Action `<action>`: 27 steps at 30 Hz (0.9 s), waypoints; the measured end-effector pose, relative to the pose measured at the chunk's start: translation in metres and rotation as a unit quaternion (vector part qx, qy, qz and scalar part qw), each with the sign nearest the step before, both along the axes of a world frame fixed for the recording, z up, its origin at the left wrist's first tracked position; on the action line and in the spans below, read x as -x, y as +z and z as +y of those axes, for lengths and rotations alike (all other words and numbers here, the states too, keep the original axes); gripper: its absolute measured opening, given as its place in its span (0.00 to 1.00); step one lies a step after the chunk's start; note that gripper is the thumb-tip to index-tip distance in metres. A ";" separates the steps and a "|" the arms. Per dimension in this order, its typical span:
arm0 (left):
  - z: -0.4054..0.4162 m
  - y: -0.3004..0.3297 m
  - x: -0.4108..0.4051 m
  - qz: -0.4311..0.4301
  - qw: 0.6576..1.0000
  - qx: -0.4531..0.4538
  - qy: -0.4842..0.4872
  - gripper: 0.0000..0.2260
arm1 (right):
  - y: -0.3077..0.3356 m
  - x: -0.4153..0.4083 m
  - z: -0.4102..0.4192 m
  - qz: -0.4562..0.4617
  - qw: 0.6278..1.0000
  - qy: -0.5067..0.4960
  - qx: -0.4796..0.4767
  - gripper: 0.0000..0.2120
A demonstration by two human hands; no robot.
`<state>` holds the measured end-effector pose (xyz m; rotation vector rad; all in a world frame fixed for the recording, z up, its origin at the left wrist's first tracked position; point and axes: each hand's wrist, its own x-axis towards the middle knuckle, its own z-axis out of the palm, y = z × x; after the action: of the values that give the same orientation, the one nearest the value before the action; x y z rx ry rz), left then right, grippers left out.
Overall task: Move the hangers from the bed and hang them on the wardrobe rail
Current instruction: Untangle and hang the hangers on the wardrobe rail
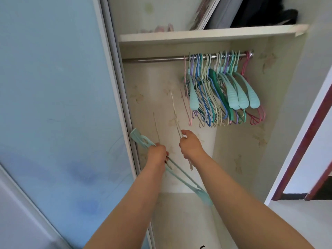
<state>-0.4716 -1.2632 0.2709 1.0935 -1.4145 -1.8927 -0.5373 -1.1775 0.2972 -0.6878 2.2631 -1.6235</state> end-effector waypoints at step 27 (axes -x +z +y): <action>-0.013 0.090 -0.008 0.107 0.986 0.118 -0.050 0.12 | 0.139 0.079 -0.031 -0.141 0.985 -0.051 0.089 0.21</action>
<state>-0.4631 -1.2758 0.3609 0.6981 -1.5455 -1.7937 -0.6165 -1.2081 0.4357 -0.3573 1.9982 -1.8569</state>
